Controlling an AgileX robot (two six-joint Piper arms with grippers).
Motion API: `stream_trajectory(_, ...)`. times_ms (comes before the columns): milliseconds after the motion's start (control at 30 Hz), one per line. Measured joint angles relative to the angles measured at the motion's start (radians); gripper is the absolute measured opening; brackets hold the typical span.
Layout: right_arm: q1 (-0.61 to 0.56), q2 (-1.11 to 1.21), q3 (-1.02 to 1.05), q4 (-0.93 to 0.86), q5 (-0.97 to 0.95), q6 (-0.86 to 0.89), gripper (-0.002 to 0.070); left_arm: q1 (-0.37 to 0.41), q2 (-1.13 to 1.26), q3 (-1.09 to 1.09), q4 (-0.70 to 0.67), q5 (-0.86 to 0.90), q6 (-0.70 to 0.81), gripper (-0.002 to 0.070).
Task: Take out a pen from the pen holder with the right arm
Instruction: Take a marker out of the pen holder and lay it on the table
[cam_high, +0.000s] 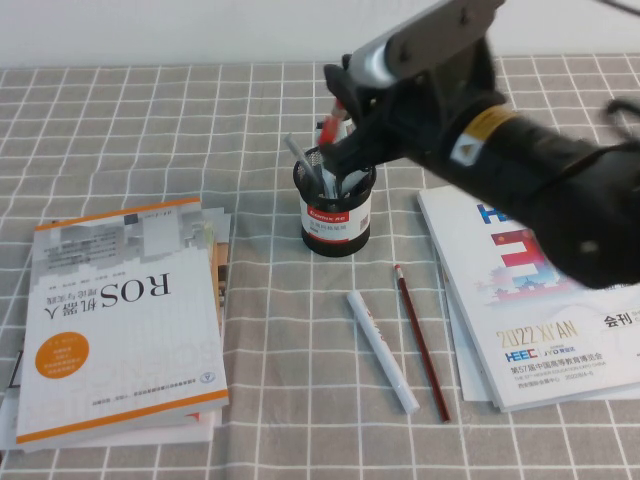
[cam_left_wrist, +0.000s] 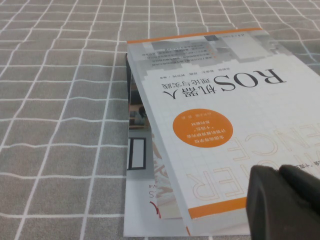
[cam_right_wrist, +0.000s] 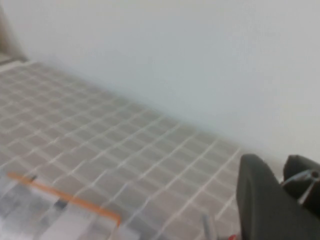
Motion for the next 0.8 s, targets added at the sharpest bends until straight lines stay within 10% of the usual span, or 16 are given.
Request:
stream_trajectory(467,0.0,-0.24,-0.016,0.263,0.915,0.004,0.0046,0.0,0.0,0.0,0.0,0.0,0.0,-0.0003)
stream_trajectory(800,0.0,-0.009,-0.119,0.316,1.095,0.031,0.0046,0.0,0.0,0.0,0.0,0.0,0.0,-0.0003)
